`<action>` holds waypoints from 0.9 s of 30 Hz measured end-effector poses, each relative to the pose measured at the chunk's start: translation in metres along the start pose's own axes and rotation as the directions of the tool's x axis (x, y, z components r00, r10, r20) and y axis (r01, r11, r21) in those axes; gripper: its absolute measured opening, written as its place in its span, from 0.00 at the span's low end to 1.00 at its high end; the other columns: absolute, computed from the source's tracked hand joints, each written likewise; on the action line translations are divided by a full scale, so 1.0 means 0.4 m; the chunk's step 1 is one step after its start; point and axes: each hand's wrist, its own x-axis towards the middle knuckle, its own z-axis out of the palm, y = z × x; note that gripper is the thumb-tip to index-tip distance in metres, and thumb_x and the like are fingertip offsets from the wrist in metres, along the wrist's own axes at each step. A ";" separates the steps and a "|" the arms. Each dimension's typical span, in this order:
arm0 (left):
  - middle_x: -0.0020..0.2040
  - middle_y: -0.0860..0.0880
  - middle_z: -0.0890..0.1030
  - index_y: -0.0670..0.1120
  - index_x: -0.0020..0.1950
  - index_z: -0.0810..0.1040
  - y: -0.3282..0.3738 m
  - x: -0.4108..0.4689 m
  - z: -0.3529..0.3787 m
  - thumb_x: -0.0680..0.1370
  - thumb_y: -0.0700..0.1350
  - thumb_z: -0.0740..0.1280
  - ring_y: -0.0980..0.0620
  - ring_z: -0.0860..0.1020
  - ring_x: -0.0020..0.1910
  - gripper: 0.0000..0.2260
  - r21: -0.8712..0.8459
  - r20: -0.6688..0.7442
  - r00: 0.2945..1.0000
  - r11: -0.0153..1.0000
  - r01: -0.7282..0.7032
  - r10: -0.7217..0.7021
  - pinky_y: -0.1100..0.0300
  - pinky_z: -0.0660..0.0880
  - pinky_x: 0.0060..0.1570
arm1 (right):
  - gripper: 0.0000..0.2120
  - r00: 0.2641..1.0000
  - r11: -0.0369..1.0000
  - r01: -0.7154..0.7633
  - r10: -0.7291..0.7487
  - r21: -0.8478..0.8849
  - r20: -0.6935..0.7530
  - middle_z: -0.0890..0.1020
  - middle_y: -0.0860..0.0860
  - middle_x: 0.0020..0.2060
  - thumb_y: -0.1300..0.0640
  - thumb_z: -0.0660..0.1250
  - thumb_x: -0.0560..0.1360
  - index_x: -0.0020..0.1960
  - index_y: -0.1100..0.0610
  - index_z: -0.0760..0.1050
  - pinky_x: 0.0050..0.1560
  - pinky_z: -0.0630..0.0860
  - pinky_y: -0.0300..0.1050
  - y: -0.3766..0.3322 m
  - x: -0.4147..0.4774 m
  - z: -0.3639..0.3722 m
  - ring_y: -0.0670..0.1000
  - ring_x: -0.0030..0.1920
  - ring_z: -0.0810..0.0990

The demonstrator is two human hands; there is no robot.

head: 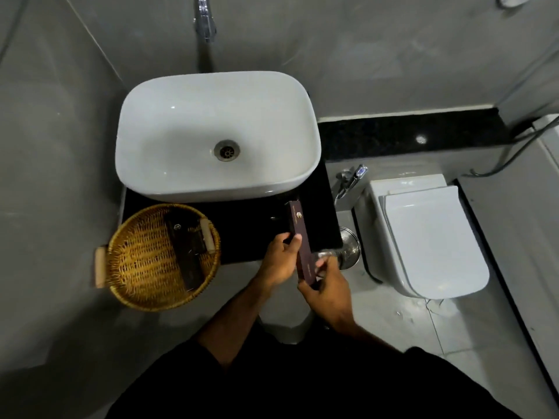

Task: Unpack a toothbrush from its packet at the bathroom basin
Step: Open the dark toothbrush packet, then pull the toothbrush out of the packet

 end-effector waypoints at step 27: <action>0.24 0.48 0.79 0.39 0.23 0.81 0.250 -0.096 0.152 0.66 0.42 0.69 0.54 0.80 0.22 0.12 -0.793 0.440 0.884 0.393 0.466 -0.160 0.68 0.77 0.25 | 0.26 0.496 0.681 0.708 -0.669 -0.189 -0.553 0.84 0.47 0.57 0.47 0.76 0.75 0.70 0.55 0.78 0.50 0.83 0.37 -0.402 -0.111 -0.484 0.45 0.49 0.85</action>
